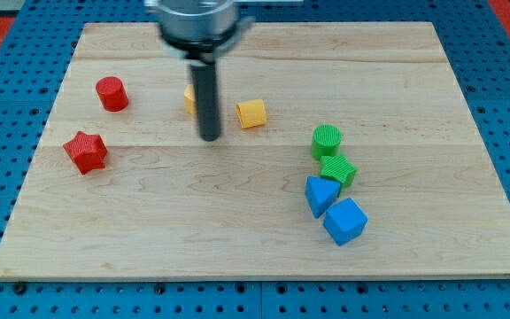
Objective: Move the red circle to the left side of the board
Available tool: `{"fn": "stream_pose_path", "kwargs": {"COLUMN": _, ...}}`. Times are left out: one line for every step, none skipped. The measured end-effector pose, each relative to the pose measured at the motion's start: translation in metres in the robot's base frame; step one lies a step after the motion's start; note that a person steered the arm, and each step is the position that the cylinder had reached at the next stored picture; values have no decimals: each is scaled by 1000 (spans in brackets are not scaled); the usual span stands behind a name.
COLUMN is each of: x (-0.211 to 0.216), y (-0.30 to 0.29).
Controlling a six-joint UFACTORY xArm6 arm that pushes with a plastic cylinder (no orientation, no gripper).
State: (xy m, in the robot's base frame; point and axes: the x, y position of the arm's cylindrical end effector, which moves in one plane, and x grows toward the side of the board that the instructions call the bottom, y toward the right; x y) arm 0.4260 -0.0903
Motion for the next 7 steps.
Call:
{"fn": "stream_pose_path", "kwargs": {"x": 0, "y": -57}}
{"fn": "stream_pose_path", "kwargs": {"x": 0, "y": -90}}
{"fn": "stream_pose_path", "kwargs": {"x": -2, "y": -118}}
{"fn": "stream_pose_path", "kwargs": {"x": -3, "y": -143}}
{"fn": "stream_pose_path", "kwargs": {"x": -5, "y": -182}}
{"fn": "stream_pose_path", "kwargs": {"x": -17, "y": -125}}
{"fn": "stream_pose_path", "kwargs": {"x": -26, "y": -113}}
